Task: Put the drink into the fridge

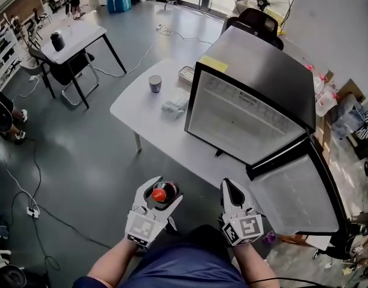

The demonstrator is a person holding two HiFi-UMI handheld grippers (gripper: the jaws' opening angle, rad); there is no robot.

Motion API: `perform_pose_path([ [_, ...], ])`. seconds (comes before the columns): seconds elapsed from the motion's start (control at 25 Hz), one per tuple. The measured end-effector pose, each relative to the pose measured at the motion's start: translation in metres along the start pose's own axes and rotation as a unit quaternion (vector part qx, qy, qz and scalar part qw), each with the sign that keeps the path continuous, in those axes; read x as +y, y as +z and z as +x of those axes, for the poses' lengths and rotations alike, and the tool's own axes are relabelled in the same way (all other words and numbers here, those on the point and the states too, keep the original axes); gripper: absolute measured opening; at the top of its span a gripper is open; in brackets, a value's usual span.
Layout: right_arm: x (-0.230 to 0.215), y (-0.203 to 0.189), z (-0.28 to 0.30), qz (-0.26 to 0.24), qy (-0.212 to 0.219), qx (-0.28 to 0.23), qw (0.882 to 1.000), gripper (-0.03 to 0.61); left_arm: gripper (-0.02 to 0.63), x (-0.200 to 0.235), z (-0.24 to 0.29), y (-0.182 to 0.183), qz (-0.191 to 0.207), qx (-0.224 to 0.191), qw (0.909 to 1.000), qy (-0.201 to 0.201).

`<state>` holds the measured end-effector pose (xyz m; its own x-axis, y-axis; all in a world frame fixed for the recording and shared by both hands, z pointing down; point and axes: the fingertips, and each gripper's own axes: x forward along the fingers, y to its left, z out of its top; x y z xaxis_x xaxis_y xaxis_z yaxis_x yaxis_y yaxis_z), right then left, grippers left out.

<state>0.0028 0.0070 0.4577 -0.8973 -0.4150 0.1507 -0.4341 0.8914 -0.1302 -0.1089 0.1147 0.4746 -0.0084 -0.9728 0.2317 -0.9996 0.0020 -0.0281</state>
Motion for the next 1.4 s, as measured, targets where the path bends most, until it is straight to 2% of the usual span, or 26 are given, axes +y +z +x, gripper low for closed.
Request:
perform_pose_path([
  [0.36, -0.029, -0.016, 0.012, 0.015, -0.025, 0.022, 0.999, 0.006, 0.314, -0.004, 0.06, 0.004, 0.003, -0.003, 0.9991, -0.042],
  [1.0, -0.089, -0.007, 0.052, 0.034, 0.019, 0.021, 0.999, 0.006, 0.314, 0.004, 0.183, 0.026, 0.011, 0.018, 0.9994, -0.027],
  [1.4, -0.112, -0.013, 0.051, 0.044, 0.004, 0.033, 0.998, 0.006, 0.314, 0.008, 0.237, 0.033, 0.025, 0.028, 0.9984, -0.043],
])
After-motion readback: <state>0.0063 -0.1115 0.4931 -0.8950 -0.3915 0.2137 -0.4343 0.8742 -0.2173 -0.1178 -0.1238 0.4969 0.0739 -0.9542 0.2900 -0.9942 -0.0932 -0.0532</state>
